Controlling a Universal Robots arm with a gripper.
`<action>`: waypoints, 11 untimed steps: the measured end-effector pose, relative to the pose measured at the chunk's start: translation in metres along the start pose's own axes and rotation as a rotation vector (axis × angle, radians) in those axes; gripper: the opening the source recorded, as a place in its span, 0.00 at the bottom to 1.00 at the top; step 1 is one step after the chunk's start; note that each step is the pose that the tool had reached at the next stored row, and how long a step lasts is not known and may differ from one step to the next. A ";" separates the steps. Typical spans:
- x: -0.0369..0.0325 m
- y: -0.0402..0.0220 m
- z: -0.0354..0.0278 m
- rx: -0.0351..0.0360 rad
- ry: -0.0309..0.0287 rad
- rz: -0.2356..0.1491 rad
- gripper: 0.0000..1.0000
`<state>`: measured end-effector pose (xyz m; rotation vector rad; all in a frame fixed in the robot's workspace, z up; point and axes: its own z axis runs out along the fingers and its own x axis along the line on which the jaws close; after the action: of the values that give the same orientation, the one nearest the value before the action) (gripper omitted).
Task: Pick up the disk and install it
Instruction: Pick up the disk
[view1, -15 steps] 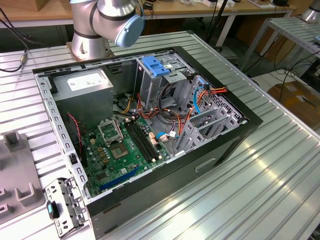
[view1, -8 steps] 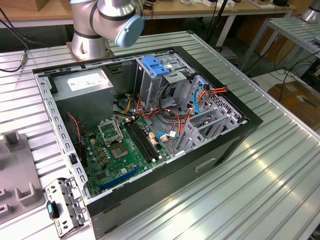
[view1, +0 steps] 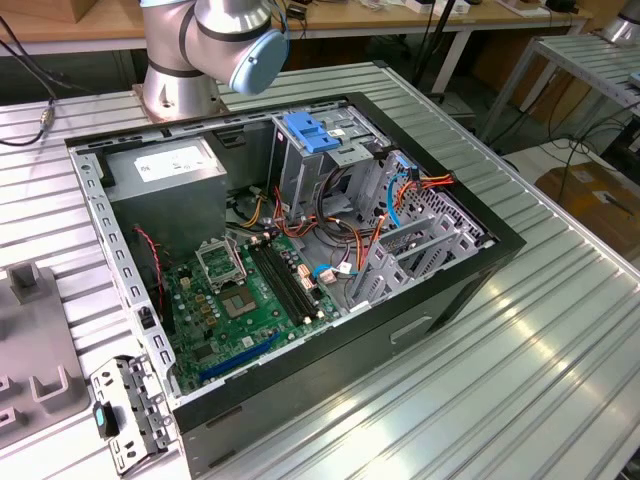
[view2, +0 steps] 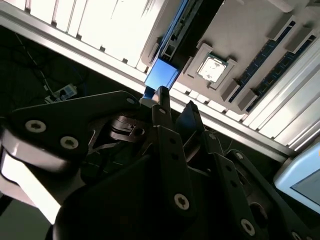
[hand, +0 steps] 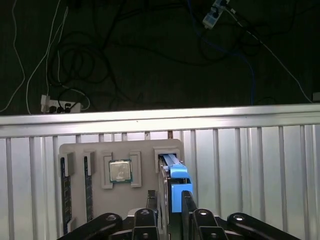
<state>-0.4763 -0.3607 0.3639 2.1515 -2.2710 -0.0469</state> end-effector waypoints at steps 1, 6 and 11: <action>-0.0001 -0.0007 0.0018 0.0003 -0.0004 0.010 0.33; -0.0028 -0.0068 0.0089 0.0003 -0.0009 0.031 0.34; -0.0055 -0.0088 0.0177 0.0050 -0.0012 0.028 0.47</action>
<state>-0.4678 -0.3554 0.3459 2.1218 -2.3041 -0.0424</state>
